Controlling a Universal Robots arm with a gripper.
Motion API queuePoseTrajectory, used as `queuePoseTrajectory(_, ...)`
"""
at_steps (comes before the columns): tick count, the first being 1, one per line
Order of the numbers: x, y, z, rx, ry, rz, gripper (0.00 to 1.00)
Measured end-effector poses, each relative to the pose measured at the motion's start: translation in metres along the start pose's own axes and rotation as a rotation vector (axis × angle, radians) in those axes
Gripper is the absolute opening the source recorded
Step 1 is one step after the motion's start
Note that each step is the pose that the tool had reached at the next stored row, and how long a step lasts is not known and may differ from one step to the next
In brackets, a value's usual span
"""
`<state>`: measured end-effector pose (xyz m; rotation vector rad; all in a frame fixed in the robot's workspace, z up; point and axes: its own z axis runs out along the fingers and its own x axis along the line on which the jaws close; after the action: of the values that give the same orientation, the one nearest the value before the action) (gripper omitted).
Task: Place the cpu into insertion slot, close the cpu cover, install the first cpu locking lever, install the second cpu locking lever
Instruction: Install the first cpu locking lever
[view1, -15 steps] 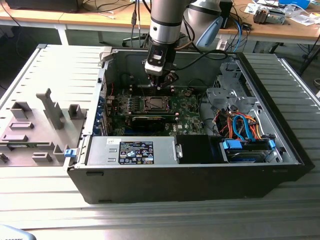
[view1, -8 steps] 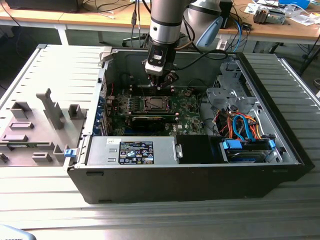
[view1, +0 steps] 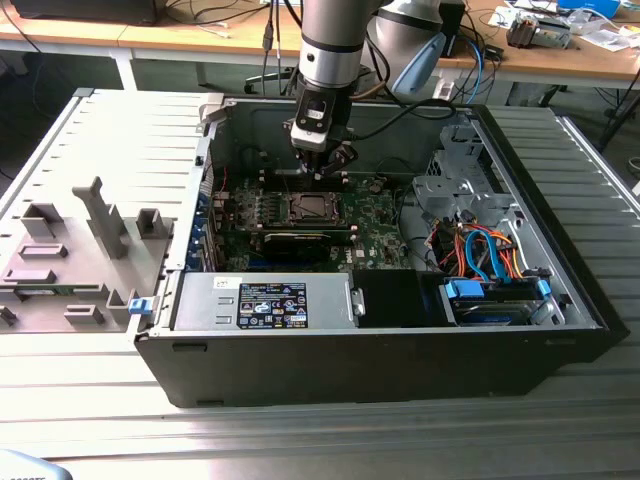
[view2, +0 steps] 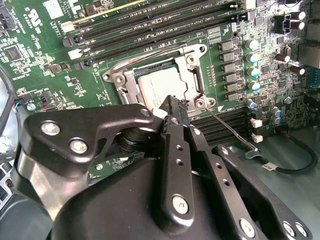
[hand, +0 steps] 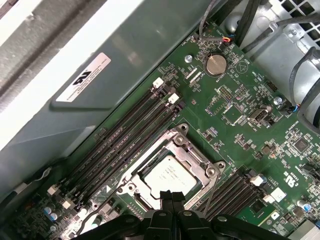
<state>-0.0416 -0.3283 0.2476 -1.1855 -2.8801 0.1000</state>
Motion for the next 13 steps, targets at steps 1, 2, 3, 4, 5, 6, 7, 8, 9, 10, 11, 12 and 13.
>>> queuePoseTrajectory(1, 0.0, 0.0, 0.0, 0.0, 0.0, -0.001, 0.11)
queuePoseTrajectory(2, 0.0, 0.0, 0.0, 0.0, -0.0001, -0.002, 0.11)
queuePoseTrajectory(3, 0.0, 0.0, 0.0, 0.0, -0.0002, -0.003, 0.11)
queuePoseTrajectory(4, 0.0, 0.0, 0.0, 0.0, -0.0003, -0.004, 0.11)
queuePoseTrajectory(5, 0.0, 0.0, 0.0, 0.0, -0.0004, -0.005, 0.11)
queuePoseTrajectory(6, 0.0, 0.0, 0.0, 0.0, -0.0005, -0.007, 0.11)
queuePoseTrajectory(7, 0.0, 0.0, 0.0, -0.0001, -0.0006, -0.009, 0.11)
queuePoseTrajectory(8, 0.0, 0.0, 0.0, -0.0001, -0.0006, -0.009, 0.11)
queuePoseTrajectory(9, 0.0, 0.0, 0.0, 0.0, -0.0007, -0.01, 0.11)
queuePoseTrajectory(10, 0.0, 0.0, 0.0, 0.0, -0.0008, -0.012, 0.11)
queuePoseTrajectory(11, 0.0, 0.0, 0.0, 0.0, -0.0009, -0.013, 0.11)
queuePoseTrajectory(12, 0.0, 0.0, 0.0, 0.0, -0.0009, -0.014, 0.11)
queuePoseTrajectory(13, 0.0, 0.0, 0.0, -0.0001, -0.001, -0.015, 0.11)
